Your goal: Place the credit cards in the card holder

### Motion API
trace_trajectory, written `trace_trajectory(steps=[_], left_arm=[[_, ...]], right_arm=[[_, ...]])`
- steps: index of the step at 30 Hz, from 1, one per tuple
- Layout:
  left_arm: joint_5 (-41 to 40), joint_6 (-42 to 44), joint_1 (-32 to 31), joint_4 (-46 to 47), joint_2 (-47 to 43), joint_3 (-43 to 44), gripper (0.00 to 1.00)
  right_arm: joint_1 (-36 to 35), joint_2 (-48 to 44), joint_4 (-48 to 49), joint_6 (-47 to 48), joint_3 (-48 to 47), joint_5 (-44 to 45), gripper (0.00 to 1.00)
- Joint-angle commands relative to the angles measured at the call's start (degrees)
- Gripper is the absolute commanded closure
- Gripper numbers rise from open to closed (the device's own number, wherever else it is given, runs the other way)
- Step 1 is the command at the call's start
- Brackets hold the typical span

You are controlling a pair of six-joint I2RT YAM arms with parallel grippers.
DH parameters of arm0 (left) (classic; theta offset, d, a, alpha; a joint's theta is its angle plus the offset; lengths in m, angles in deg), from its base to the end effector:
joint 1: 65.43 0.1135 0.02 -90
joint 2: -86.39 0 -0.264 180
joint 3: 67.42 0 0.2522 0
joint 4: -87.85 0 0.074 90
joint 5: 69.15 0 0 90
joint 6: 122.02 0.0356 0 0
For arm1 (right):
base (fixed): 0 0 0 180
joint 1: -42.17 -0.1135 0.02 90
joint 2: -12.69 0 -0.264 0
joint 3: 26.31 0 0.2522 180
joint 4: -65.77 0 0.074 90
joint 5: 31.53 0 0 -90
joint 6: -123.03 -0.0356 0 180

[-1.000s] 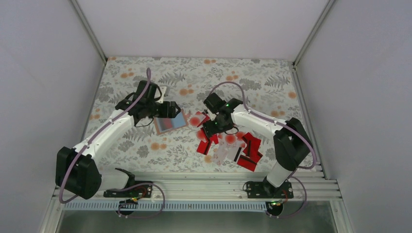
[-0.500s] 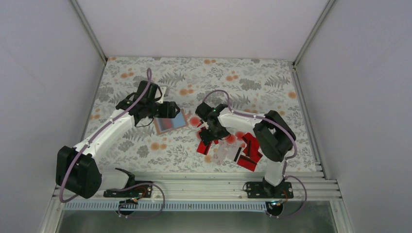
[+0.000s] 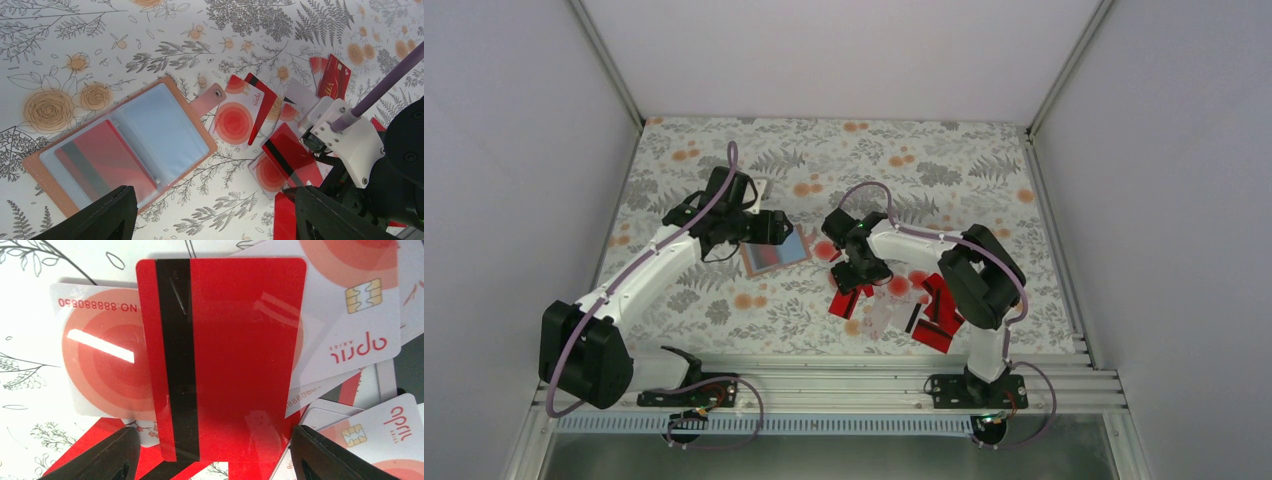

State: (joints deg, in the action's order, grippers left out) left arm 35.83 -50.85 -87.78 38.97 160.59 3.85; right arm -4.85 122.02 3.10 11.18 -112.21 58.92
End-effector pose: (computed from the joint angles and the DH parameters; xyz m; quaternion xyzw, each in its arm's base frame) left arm 0.2434 -0.1100 0.2694 0.0714 0.9352 -0.2294 0.2603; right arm 0.2363 0.2531 0.1530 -0.2176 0.9754 0.0160 0.0303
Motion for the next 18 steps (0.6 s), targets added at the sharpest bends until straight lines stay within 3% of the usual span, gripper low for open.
trace_trajectory(steps=[1,18], left_arm=[[-1.0,1.2,-0.2,-0.7,-0.8,0.0,0.21],[-1.4,1.2,-0.2,-0.7,-1.8,-0.8,0.22]], right_arm=[[-0.6,1.4,0.7,-1.4,-0.2,2.1,0.24],[-0.7,2.1,2.6,-2.3,3.7,2.6,0.46]])
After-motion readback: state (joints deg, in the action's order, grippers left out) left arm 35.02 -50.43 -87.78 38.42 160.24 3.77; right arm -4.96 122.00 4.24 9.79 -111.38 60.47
